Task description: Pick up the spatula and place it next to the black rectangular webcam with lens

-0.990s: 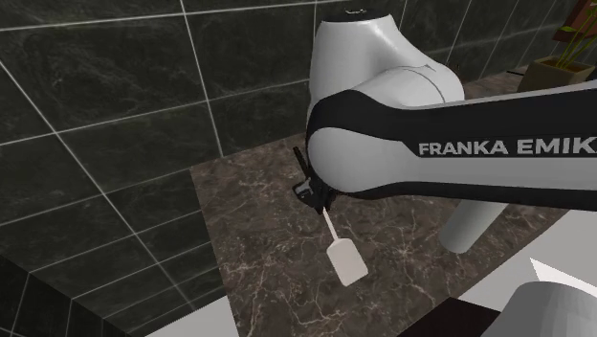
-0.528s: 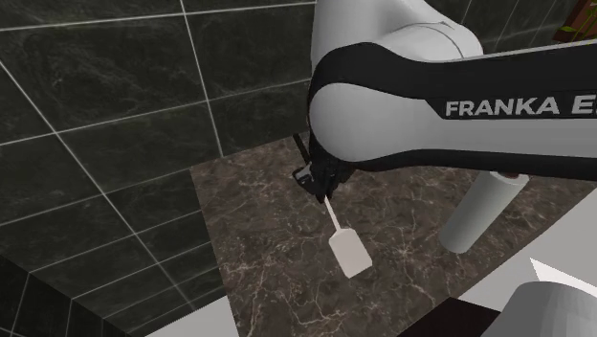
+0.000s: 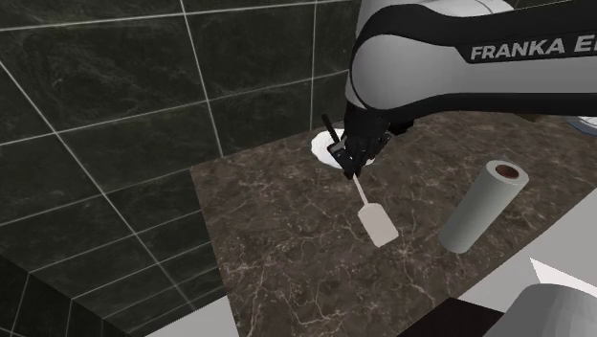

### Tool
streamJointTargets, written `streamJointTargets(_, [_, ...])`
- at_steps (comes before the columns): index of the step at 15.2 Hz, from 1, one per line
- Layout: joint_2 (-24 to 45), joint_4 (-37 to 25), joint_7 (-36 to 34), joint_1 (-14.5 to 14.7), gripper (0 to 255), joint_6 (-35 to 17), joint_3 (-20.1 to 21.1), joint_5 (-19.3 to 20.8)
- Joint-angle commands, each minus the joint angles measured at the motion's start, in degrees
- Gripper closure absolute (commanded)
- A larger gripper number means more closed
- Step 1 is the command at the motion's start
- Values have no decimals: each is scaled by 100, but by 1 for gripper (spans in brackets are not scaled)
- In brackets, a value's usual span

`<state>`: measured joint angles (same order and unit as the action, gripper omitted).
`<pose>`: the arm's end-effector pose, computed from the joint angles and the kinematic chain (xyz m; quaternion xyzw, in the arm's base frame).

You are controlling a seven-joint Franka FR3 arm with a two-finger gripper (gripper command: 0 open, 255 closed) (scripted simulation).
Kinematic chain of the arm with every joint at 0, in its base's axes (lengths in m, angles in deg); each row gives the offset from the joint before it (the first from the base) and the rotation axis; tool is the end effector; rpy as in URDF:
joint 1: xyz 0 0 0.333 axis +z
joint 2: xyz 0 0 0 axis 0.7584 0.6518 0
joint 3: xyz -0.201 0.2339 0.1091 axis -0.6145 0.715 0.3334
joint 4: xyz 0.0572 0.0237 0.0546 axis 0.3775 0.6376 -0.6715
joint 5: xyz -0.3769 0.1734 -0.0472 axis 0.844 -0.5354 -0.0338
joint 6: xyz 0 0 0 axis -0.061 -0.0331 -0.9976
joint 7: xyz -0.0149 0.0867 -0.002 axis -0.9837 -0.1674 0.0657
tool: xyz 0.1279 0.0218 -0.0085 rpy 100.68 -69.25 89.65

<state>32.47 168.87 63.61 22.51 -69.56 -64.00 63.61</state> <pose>0.2552 -0.2884 0.4667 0.9232 -0.3829 0.0309 0.0123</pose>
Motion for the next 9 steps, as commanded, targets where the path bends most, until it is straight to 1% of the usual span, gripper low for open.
streamJointTargets(1, [45,-9,284,-115,255,-68,-249,131])
streamJointTargets(5, [310,-304,879,-274,255,-117,-771,308])
streamJointTargets(9, [679,-698,1489,-355,255,-181,-1310,391])
